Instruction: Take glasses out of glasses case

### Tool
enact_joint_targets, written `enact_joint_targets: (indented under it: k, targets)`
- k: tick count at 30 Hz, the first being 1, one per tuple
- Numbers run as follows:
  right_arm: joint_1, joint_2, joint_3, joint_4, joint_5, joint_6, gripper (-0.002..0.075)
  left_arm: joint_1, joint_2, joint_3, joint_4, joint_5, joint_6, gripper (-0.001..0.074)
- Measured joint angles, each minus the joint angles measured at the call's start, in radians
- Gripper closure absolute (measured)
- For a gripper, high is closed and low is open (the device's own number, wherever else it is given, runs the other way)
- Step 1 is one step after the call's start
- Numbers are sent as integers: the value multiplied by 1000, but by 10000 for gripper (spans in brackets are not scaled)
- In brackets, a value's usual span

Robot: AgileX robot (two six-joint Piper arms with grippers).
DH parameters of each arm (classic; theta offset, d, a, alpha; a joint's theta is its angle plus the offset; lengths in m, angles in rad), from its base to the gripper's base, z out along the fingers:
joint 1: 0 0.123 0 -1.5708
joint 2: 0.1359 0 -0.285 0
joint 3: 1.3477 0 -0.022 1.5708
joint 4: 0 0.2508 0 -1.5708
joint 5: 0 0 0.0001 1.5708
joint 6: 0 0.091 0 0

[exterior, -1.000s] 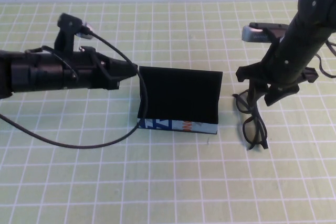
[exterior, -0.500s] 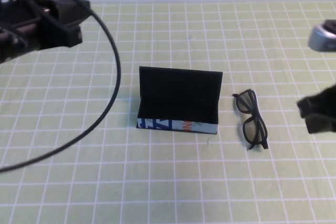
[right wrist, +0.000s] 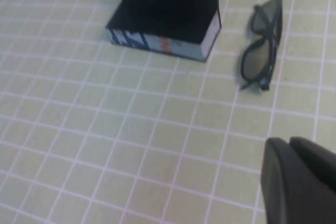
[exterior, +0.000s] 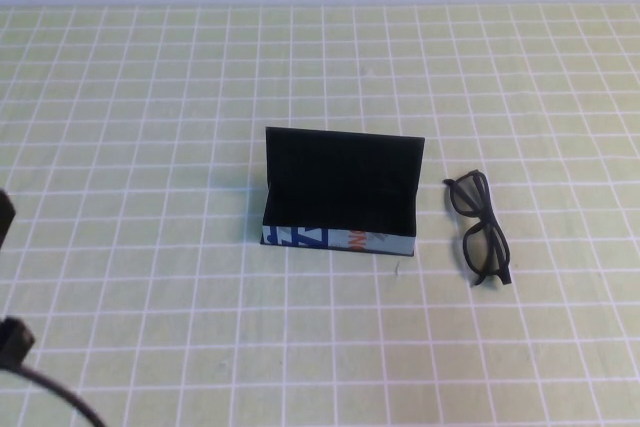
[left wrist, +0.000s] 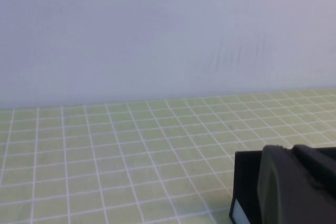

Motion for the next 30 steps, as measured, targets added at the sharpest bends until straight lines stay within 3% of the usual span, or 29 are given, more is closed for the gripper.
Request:
enact_joint_targets:
  k: [9, 16, 30]
  targets:
    - [0, -222, 231, 125, -310, -118, 742, 0, -317, 288, -32, -47, 1, 739]
    - [0, -221, 411, 175, -611, -224, 742, 0, -361, 391, -30, -61, 2, 739]
    - [0, -221, 447, 183, -574, -234, 742, 0, -361, 392, -23, -61, 2, 739]
